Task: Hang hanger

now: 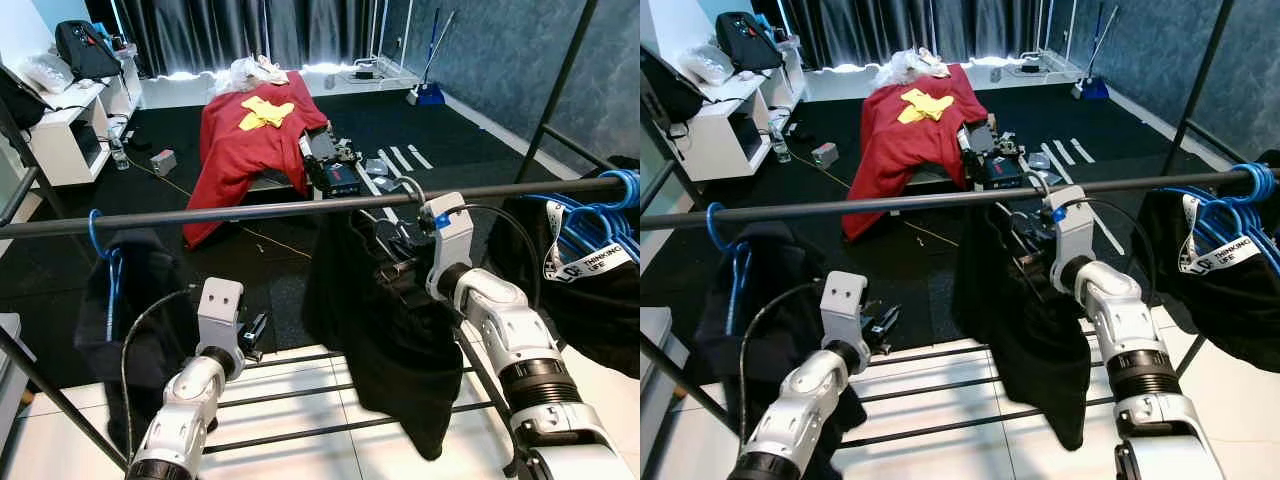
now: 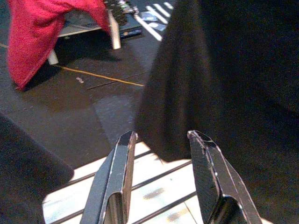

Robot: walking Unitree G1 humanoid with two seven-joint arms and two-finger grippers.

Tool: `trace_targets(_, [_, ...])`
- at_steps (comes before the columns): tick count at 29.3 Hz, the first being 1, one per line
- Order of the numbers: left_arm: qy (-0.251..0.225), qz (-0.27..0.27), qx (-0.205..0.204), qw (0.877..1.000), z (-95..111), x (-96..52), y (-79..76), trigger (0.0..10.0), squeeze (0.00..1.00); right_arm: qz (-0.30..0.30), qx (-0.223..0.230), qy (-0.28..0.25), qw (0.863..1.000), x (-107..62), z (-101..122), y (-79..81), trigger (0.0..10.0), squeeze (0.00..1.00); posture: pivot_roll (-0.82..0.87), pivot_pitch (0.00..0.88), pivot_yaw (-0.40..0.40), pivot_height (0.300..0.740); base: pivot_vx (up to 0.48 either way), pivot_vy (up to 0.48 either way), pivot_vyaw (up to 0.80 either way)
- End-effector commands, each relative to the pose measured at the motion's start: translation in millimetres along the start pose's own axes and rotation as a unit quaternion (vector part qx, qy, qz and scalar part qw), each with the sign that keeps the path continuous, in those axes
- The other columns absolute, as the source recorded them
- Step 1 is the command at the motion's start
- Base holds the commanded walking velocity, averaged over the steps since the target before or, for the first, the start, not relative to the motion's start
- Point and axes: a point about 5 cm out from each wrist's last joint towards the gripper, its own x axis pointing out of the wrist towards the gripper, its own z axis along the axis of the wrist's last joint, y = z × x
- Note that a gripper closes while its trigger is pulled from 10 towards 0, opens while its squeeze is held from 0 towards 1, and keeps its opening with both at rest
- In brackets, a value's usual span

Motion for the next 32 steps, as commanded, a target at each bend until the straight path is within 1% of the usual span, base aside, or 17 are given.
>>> trace_targets(1, [-0.016,-0.021,0.004,1.0,3,-2.8,-1.2,10.0,0.0,-0.007,0.005,-0.029,1.0,1.4,19,-1.6,10.0,0.0,-0.01,0.012,0.022,0.74,0.0,0.0,0.0])
trace_targets(2, [-0.016,-0.021,0.004,1.0,3,-2.8,-1.2,10.0,0.0,-0.007,0.005,-0.029,1.0,1.4,19,-1.6,10.0,0.0,-0.01,0.012,0.022,0.74,0.0,0.0,0.0])
trace_targets(4, [-0.068,-0.091,-0.011,0.993,17,-6.4,-15.9,10.0,0.0,-0.02,0.021,-0.029,0.999,2.0,19,-7.1,10.0,0.0,-0.02,0.007,0.025,0.74,0.0,0.0,0.0])
trace_targets(5, [-0.068,-0.091,-0.011,0.993,17,-6.4,-15.9,10.0,0.0,-0.02,0.021,-0.029,0.999,2.0,19,-7.1,10.0,0.0,-0.02,0.007,0.025,0.74,0.0,0.0,0.0])
trace_targets(6, [-0.092,-0.116,-0.021,0.989,24,-8.1,-20.9,10.0,0.0,-0.022,0.026,-0.029,0.999,2.4,20,-8.5,10.0,0.0,-0.02,0.004,0.025,0.74,0.0,0.0,0.0])
trace_targets(8, [-0.126,-0.147,-0.034,0.98,35,-10.5,-27.1,10.0,0.0,-0.02,0.032,-0.027,0.999,3.3,20,-8.9,10.0,0.0,-0.01,0.001,0.023,0.74,0.0,0.0,0.0])
trace_targets(11, [-0.135,-0.157,-0.038,0.978,39,-11.4,-28.9,10.0,0.0,-0.018,0.034,-0.026,0.999,3.5,20,-8.6,10.0,0.0,-0.01,0.0,0.022,0.74,0.0,0.0,0.0])
trace_targets(13, [-0.16,-0.192,-0.039,0.968,50,-14.7,-36.1,10.0,0.0,-0.013,0.037,-0.018,0.999,3.9,19,-7.7,10.0,0.0,-0.01,0.0,0.02,0.74,0.0,0.0,0.0])
trace_targets(14, [-0.16,-0.192,-0.039,0.968,50,-14.7,-36.1,10.0,0.0,-0.013,0.037,-0.018,0.999,3.9,19,-7.7,10.0,0.0,-0.01,0.0,0.02,0.74,0.0,0.0,0.0])
trace_targets(15, [-0.168,-0.205,-0.036,0.964,55,-16.1,-38.9,10.0,0.0,-0.012,0.038,-0.015,0.999,4.1,19,-7.4,10.0,0.0,-0.01,0.0,0.02,0.74,0.0,0.0,0.0])
trace_targets(16, [-0.168,-0.205,-0.036,0.964,55,-16.1,-38.9,10.0,0.0,-0.012,0.038,-0.015,0.999,4.1,19,-7.4,10.0,0.0,-0.01,0.0,0.02,0.74,0.0,0.0,0.0])
trace_targets(17, [-0.178,-0.231,-0.026,0.956,61,-18.5,-44.9,10.0,0.0,-0.012,0.04,-0.008,0.999,4.4,18,-6.9,10.0,0.0,-0.01,0.0,0.02,0.74,0.0,0.0,0.0])
trace_targets(18, [-0.178,-0.231,-0.026,0.956,61,-18.5,-44.9,10.0,0.0,-0.012,0.04,-0.008,0.999,4.4,18,-6.9,10.0,0.0,-0.01,0.0,0.02,0.74,0.0,0.0,0.0])
trace_targets(20, [-0.181,-0.256,-0.002,0.95,64,-20.3,-49.9,10.0,0.0,-0.012,0.042,-0.004,0.999,4.9,16,-6.6,10.0,0.0,-0.01,0.0,0.021,0.74,0.0,0.0,0.0])
trace_targets(21, [-0.181,-0.259,0.0,0.949,64,-20.6,-50.2,10.0,0.0,-0.013,0.043,-0.004,0.999,5.0,16,-6.7,10.0,0.0,-0.01,0.0,0.021,0.74,0.0,0.0,0.0])
trace_targets(32, [-0.181,-0.261,-0.001,0.948,65,-21.5,-48.1,10.0,0.0,-0.019,0.038,-0.008,0.999,5.2,16,-7.2,10.0,0.0,0.0,0.0,0.024,0.74,0.0,0.0,0.0])
